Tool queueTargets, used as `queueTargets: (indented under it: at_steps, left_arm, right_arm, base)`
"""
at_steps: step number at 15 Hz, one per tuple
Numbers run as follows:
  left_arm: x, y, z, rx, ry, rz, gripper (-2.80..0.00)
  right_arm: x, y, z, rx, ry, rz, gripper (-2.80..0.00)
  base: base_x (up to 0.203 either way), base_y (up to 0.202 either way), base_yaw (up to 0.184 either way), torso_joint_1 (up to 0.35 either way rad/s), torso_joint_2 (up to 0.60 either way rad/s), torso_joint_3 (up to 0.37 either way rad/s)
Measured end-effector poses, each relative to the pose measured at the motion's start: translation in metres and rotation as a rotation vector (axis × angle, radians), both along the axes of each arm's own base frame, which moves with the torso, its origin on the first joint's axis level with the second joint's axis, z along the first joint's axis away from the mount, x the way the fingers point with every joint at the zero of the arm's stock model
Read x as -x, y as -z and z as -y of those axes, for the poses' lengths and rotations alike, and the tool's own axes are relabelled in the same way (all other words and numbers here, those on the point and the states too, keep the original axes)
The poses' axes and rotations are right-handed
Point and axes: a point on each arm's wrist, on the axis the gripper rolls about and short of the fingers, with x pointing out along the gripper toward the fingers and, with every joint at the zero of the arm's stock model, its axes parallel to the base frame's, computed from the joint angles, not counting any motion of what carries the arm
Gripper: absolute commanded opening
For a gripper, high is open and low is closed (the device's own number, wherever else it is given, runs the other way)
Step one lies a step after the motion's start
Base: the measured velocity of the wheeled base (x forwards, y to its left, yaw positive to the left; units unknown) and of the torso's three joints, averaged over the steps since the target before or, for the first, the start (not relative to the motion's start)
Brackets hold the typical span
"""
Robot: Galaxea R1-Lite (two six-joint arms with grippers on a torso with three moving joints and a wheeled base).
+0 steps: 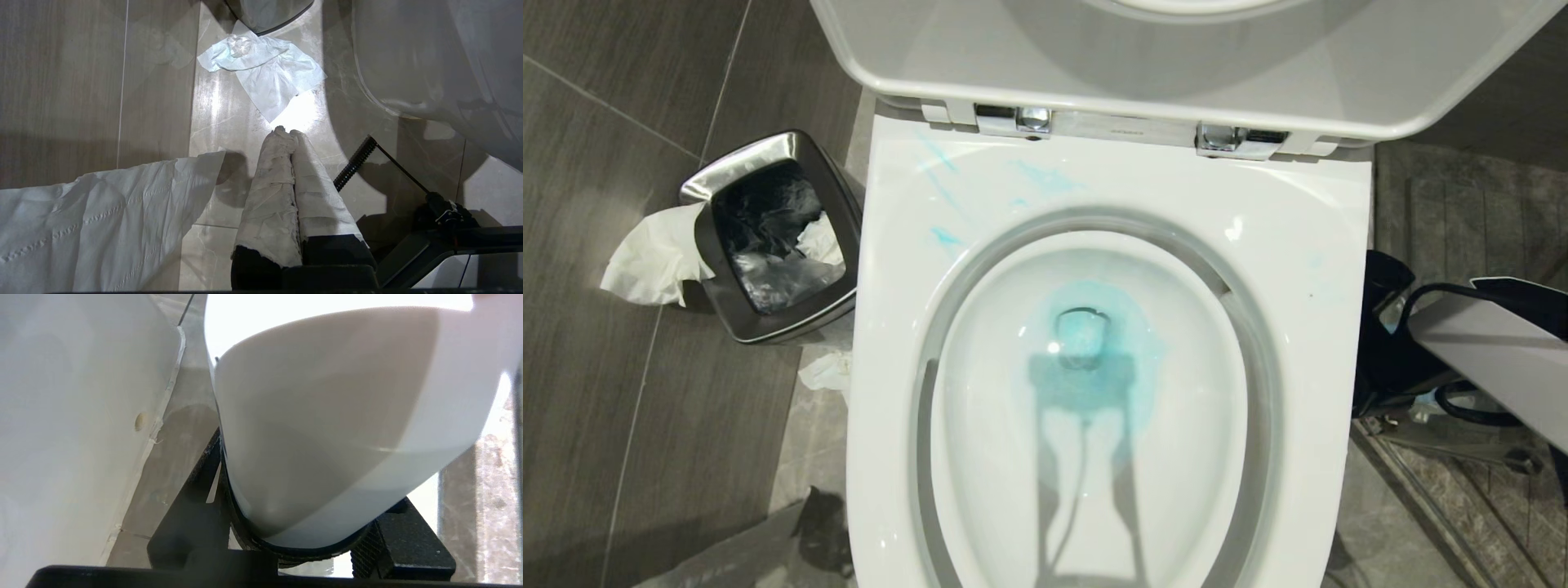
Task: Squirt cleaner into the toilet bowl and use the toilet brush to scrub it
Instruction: Place the cleaning agent on the floor
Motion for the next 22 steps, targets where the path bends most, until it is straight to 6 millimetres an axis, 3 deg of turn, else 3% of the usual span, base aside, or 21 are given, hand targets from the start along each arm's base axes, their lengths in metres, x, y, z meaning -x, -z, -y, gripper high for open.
queueTargets:
  at_steps: [8,9,10,18,22]
  left_arm:
    - [0.0000,-0.0003,0.0000,-0.012,0.002,0.003,-2.80]
    - [0.0000,-0.0003,0.0000,-0.012,0.002,0.003,-2.80]
    - [0.0000,-0.0002,0.0000,-0.011,0.002,0.003,-2.80]
    - [0.0000,-0.0002,0.0000,-0.012,0.002,0.003,-2.80]
    - [0.0000,-0.0002,0.0000,-0.012,0.002,0.003,-2.80]
  right_arm:
    - [-0.0016,0.0041,-0.0048,0.026,0.018,-0.008,-2.80]
    - [-0.0021,0.0061,-0.0045,0.029,0.043,-0.013,-2.19]
    - [-0.0025,0.0069,-0.0041,0.024,0.064,-0.015,0.00]
    - [-0.0047,0.0064,-0.0038,0.020,0.068,-0.015,0.00]
    - [0.0037,0.0105,-0.0028,0.023,0.069,-0.055,0.00]
  base:
    - [0.000,0.000,0.000,0.000,0.00,0.000]
    - [0.000,0.000,0.000,0.000,0.00,0.000]
    - [0.000,0.000,0.000,0.000,0.00,0.000]
    - [0.000,0.000,0.000,0.000,0.00,0.000]
    - [0.000,0.000,0.000,0.000,0.00,0.000]
